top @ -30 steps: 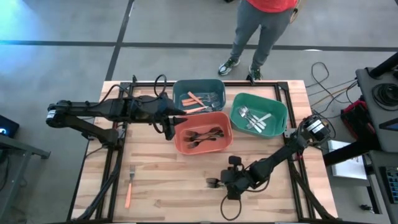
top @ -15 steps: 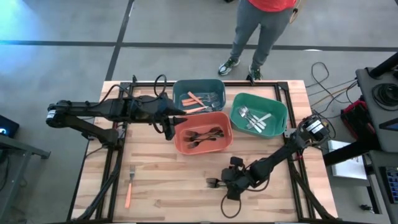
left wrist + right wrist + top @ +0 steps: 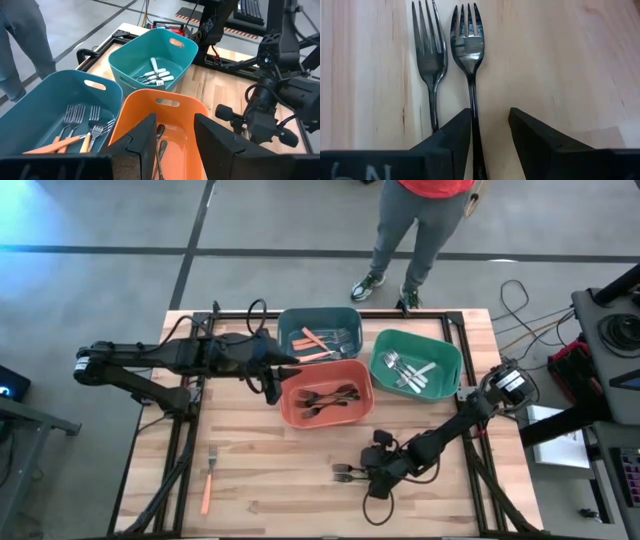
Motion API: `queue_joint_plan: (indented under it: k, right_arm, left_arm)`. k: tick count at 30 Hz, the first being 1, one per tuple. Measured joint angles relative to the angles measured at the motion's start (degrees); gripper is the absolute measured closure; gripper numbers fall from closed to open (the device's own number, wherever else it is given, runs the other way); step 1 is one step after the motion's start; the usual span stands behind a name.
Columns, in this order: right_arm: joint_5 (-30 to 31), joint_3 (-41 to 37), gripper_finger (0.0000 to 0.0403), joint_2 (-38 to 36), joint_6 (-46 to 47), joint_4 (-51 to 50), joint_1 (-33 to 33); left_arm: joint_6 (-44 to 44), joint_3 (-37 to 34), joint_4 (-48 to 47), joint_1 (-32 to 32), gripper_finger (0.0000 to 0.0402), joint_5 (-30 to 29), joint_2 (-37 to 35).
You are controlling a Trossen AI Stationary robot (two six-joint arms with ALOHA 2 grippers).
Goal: Sort silverware by color (type)
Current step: Put the black fork into the orange bin
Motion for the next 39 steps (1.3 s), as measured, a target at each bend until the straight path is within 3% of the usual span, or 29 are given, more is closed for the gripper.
queue_joint_plan:
  k: [12, 21, 39]
  right_arm:
    - [0.03, -1.43, 0.0309, 0.15, -0.04, -1.03, -0.2]
    - [0.03, -1.56, 0.0386, 0.24, -0.69, -1.56, -0.27]
    - [-0.16, -1.56, 0.0394, -7.43, 0.22, -6.66, -0.16]
  left_arm:
    - [-2.55, 0.06, 0.59, 0.0, 0.0287, 0.06, -0.64]
    - [-2.55, 0.05, 0.57, 0.0, 0.0287, 0.08, -0.71]
    - [-1.15, 0.04, 0.51, 0.0, 0.0287, 0.06, -4.72]
